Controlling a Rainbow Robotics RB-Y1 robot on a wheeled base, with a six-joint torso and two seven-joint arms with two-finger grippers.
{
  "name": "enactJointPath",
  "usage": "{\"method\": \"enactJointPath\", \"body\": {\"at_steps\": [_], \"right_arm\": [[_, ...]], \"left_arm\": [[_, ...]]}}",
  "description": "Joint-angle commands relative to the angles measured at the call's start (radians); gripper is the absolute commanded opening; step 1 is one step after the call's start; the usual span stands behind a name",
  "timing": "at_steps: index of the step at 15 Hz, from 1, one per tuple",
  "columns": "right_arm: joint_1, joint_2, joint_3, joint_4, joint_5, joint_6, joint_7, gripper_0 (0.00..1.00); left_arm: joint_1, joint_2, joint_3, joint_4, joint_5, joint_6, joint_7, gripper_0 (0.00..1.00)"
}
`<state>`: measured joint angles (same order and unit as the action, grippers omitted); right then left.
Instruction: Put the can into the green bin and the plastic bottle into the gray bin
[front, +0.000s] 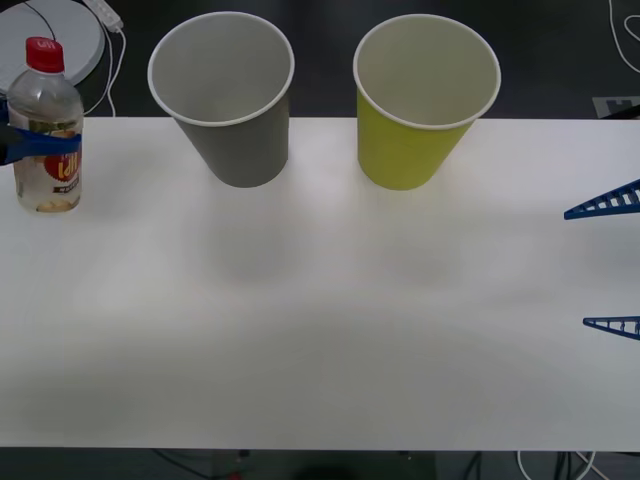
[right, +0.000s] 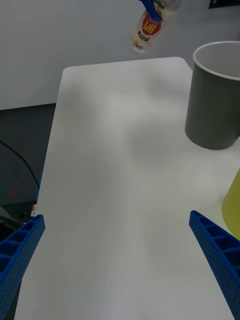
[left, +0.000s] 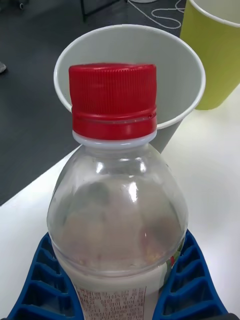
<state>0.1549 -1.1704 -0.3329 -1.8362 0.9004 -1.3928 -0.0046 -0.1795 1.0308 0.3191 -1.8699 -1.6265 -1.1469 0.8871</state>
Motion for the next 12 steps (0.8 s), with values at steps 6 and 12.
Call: {"method": "enactJointPath", "body": {"at_steps": [6, 12], "right_arm": [[0.000, 0.000, 0.000, 0.000, 0.000, 0.000, 0.000, 1.00], [0.000, 0.000, 0.000, 0.000, 0.000, 0.000, 0.000, 1.00]], "left_arm": [[-0.141, 0.080, -0.072, 0.038, 0.004, -0.077, 0.075, 0.00], [-0.374, 0.203, -0.315, 0.193, 0.120, -0.077, 0.067, 0.00]]}}
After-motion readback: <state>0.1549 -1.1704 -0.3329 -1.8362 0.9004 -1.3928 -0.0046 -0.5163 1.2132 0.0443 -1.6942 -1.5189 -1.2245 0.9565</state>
